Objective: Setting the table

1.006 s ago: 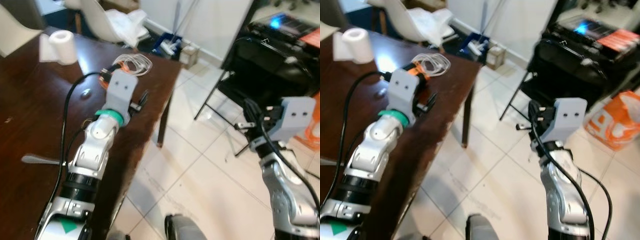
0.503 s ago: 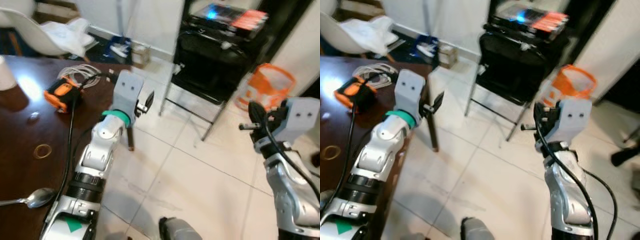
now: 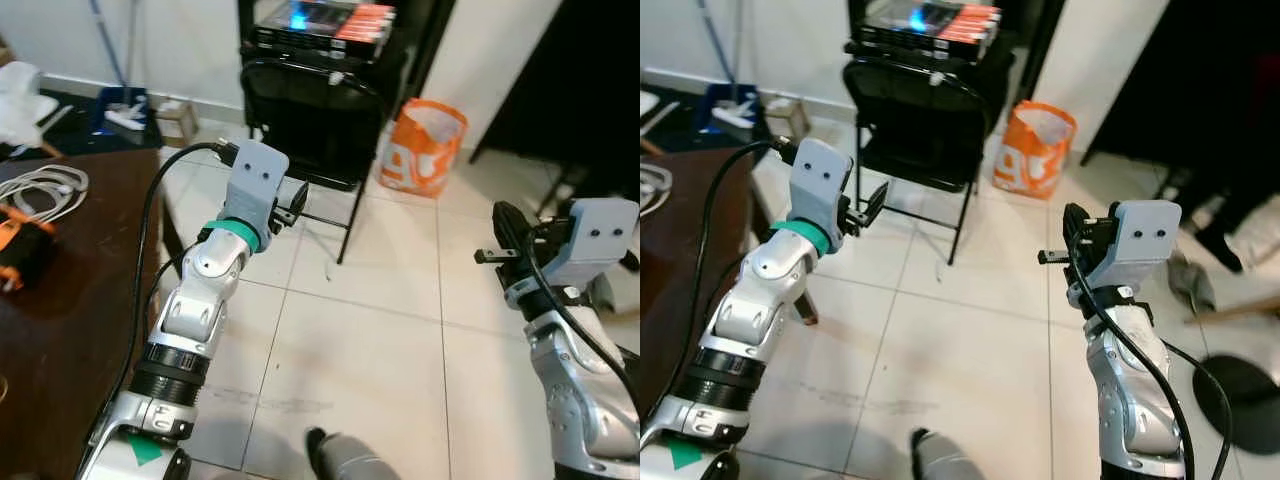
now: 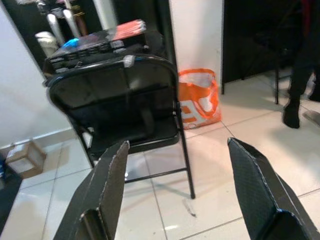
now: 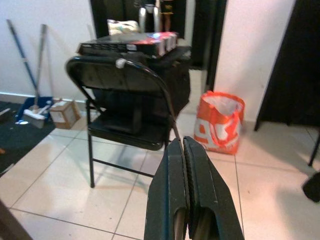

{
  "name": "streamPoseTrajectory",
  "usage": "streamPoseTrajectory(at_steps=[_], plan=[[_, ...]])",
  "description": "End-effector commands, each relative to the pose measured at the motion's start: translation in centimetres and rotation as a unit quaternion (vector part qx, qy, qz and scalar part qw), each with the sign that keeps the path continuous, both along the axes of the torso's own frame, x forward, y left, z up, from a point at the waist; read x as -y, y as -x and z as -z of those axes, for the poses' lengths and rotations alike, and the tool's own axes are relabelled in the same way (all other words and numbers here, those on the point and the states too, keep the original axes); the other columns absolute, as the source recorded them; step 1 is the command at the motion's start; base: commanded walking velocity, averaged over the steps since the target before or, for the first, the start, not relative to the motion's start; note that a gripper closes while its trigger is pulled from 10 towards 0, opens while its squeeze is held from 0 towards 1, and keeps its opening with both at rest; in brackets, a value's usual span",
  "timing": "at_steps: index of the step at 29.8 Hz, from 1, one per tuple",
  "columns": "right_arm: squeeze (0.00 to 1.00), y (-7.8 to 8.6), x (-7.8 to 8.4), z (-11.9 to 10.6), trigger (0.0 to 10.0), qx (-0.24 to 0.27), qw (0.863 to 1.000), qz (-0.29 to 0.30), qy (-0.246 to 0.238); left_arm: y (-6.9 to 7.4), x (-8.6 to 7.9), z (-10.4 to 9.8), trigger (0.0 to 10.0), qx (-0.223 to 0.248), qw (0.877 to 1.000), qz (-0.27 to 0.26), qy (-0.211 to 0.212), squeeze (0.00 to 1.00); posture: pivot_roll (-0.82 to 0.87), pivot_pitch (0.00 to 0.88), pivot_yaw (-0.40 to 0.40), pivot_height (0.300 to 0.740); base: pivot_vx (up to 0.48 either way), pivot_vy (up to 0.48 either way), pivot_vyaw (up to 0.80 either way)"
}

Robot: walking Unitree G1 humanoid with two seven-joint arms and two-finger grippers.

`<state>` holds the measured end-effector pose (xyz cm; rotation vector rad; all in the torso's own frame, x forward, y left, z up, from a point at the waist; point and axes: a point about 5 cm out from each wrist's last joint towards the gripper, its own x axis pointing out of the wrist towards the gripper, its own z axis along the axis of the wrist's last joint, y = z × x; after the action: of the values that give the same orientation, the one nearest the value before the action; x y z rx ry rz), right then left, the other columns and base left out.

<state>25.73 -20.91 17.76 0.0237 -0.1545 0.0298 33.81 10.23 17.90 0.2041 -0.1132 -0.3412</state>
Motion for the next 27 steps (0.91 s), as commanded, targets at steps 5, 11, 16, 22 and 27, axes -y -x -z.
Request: streamPoseTrajectory(at_steps=[5,11,16,22,27], plan=[[0.0,0.02,0.07,0.04,10.0,-0.003,1.0,0.001,0.001,0.1,0.07,0.59,10.0,-0.011,1.0,-0.001,-0.001,0.0,-0.03,0.0,0.039,0.74,0.0,0.0,-0.8],[0.0,0.02,0.04,0.03,10.0,-0.003,1.0,0.001,0.001,0.11,0.12,0.59,10.0,-0.012,1.0,0.0,-0.001,0.0,-0.03,0.0,0.039,0.74,0.0,0.0,-0.8],[0.0,0.05,0.02,0.04,10.0,-0.003,1.0,0.001,0.001,0.12,0.14,0.6,10.0,-0.012,1.0,0.0,-0.001,0.0,-0.03,0.001,0.04,0.74,0.0,0.0,-0.8],[0.0,0.0,0.05,0.06,10.0,-0.004,1.0,0.001,0.001,0.07,0.18,0.58,10.0,-0.012,1.0,0.001,-0.001,0.0,-0.03,0.0,0.04,0.74,0.0,0.0,-0.8],[0.0,-0.04,0.06,0.05,10.0,-0.003,1.0,0.001,0.001,0.02,0.2,0.54,10.0,-0.011,1.0,0.0,0.0,0.0,-0.03,0.0,0.04,0.74,0.0,0.0,-0.8]])
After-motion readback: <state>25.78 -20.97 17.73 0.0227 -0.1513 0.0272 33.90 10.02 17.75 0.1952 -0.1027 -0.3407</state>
